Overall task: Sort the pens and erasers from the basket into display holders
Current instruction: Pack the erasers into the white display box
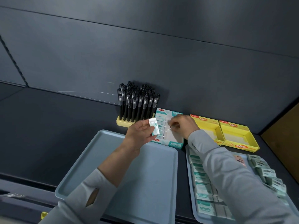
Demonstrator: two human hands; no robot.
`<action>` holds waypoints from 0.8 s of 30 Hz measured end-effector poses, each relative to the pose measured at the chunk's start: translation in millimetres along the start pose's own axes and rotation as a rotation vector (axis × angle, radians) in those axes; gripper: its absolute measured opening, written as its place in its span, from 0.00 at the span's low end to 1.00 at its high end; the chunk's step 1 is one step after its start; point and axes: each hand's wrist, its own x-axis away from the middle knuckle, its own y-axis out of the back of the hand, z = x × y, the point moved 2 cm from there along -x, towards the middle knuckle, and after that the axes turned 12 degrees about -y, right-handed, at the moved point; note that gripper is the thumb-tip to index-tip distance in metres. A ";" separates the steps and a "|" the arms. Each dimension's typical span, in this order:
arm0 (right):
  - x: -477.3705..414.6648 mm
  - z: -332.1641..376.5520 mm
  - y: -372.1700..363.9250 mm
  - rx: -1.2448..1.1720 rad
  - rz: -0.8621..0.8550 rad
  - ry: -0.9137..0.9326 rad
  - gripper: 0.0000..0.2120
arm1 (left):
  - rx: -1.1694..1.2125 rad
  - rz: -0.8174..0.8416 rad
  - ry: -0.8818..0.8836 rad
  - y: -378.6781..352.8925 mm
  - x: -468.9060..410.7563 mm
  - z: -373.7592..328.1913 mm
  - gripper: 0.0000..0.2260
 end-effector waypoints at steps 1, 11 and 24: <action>0.0 0.4 1.9 -0.035 -0.001 -0.004 0.10 | 0.004 0.005 -0.001 -0.3 -0.7 0.8 0.10; 31.7 27.1 24.0 -0.958 0.347 -0.142 0.04 | -0.136 0.032 -0.138 -11.3 -13.2 9.6 0.12; 25.4 1.5 27.3 -0.083 0.097 -0.051 0.06 | -1.364 0.427 -0.719 -4.0 -12.0 34.5 0.20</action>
